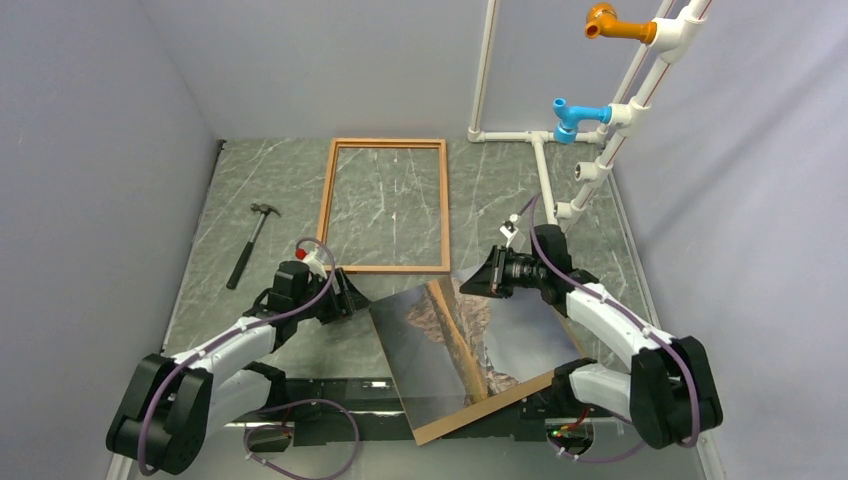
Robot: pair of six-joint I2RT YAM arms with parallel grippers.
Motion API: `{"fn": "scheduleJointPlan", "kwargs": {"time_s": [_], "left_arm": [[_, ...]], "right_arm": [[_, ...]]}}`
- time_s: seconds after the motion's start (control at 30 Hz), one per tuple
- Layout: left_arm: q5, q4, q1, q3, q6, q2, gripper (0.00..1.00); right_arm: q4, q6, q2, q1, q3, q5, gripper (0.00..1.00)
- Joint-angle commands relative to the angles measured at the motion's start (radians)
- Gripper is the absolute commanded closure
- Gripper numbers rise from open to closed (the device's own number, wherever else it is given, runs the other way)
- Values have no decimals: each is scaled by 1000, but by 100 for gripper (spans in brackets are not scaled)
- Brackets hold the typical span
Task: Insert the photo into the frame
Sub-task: Pick up the photo frame item at the center of the board.
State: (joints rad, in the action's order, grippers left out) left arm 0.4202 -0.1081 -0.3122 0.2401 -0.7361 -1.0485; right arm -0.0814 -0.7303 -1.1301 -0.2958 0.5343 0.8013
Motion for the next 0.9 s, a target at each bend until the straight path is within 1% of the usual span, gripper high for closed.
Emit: {"fn": "scheduleJointPlan", "kwargs": {"time_s": [0.0, 0.1, 0.27, 0.43, 0.6, 0.7, 0.87], "left_arm": [[-76, 153, -2, 28, 64, 34, 23], [-97, 204, -2, 75, 98, 47, 22], [-143, 297, -2, 175, 175, 34, 23], [-199, 378, -2, 312, 269, -23, 26], [-216, 417, -16, 454, 369, -114, 28], [-256, 443, -66, 532, 428, -183, 28], [-349, 477, -197, 664, 528, -320, 26]], "right_arm": [[-227, 84, 88, -2, 146, -122, 100], [-350, 110, 137, -1, 232, -187, 100], [-494, 139, 191, -1, 378, -295, 100], [-576, 154, 236, 0, 474, -382, 100], [-641, 174, 246, 0, 526, -440, 100], [-674, 187, 250, 0, 555, -483, 100], [-768, 218, 241, 1, 627, -608, 100]]}}
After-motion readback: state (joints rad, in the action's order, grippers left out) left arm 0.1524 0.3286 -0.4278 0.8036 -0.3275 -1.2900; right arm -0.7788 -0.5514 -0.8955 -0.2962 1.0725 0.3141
